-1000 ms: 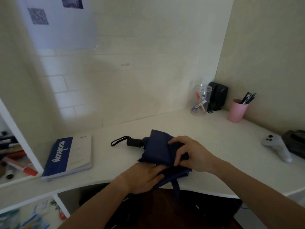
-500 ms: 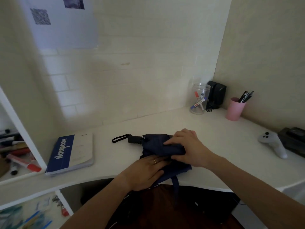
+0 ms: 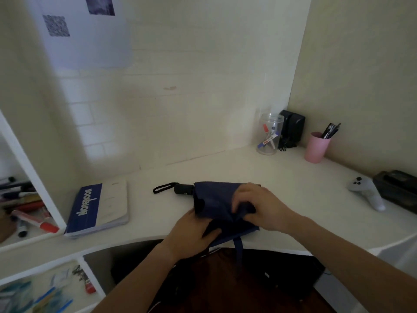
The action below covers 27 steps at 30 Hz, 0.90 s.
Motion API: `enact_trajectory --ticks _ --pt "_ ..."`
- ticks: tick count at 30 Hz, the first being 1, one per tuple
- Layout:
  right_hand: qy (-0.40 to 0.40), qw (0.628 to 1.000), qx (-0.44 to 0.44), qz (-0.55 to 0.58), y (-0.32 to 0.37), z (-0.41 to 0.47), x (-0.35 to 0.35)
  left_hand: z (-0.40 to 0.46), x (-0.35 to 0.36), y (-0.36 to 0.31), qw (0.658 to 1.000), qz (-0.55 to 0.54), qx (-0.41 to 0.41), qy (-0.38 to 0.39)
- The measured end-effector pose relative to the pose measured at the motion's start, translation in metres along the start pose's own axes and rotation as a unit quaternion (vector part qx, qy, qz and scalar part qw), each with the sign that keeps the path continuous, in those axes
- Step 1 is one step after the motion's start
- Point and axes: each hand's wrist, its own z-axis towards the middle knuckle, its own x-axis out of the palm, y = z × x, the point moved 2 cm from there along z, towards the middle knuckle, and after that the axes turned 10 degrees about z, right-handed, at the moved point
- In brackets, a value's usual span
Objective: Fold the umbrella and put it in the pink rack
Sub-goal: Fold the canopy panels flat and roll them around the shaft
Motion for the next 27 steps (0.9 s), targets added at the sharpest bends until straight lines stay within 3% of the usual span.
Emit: enact_trajectory --ticks 5,10,16,22,27 --pt "0.046 0.995 -0.039 -0.078 -0.019 -0.029 0.026 -0.016 -0.008 -0.002 0.960 -0.208 -0.174 -0.070" --pt "0.005 0.994 -0.003 -0.108 -0.023 -0.035 0.032 -0.019 -0.018 -0.015 0.895 -0.364 -0.240 -0.093" --pt "-0.041 0.994 -0.031 -0.095 -0.028 -0.042 0.033 -0.012 -0.014 -0.008 0.892 -0.272 -0.345 -0.108" --pt "-0.082 0.990 -0.051 -0.106 -0.045 -0.058 0.029 -0.018 -0.015 0.003 0.923 -0.268 -0.274 -0.041" --pt "-0.071 0.989 -0.071 -0.105 -0.049 -0.064 0.024 -0.015 -0.014 0.001 0.926 -0.259 -0.274 -0.007"
